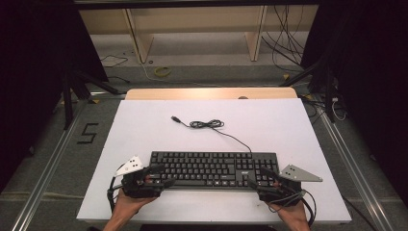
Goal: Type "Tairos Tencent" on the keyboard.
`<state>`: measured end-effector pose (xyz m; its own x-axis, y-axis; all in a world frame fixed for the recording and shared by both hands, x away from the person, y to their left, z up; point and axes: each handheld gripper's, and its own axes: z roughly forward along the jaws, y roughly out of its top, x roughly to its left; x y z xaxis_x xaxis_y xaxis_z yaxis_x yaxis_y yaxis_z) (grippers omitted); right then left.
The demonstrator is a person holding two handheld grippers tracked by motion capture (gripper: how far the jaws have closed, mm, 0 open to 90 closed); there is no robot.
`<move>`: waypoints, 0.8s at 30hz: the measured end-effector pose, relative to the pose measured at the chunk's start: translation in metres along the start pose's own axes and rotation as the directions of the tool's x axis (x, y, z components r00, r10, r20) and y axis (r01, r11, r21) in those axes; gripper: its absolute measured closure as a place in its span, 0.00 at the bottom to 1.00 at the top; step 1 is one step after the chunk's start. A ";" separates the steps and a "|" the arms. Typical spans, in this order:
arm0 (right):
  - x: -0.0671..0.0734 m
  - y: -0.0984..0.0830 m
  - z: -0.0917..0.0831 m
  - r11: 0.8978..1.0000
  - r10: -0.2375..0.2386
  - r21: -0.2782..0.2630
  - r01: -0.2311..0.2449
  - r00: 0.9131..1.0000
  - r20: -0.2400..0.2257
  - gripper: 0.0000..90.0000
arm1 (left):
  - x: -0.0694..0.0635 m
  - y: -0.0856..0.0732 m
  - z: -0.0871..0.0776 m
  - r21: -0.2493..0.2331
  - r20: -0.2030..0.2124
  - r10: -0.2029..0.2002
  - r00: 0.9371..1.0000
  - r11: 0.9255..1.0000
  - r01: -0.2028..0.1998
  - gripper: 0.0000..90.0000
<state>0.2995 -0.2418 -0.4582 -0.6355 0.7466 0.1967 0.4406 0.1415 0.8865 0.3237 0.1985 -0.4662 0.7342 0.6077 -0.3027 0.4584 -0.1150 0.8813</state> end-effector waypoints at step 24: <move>0.010 0.010 0.015 0.999 -0.022 0.025 0.023 0.999 -0.037 0.34 | 0.003 0.002 -0.003 0.008 -0.021 -0.009 1.000 1.000 0.009 0.28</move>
<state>0.3074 -0.2233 -0.4539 -0.6682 0.7186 0.1925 0.4418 0.1751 0.8799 0.3258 0.2022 -0.4646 0.7196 0.6249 -0.3028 0.4688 -0.1154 0.8757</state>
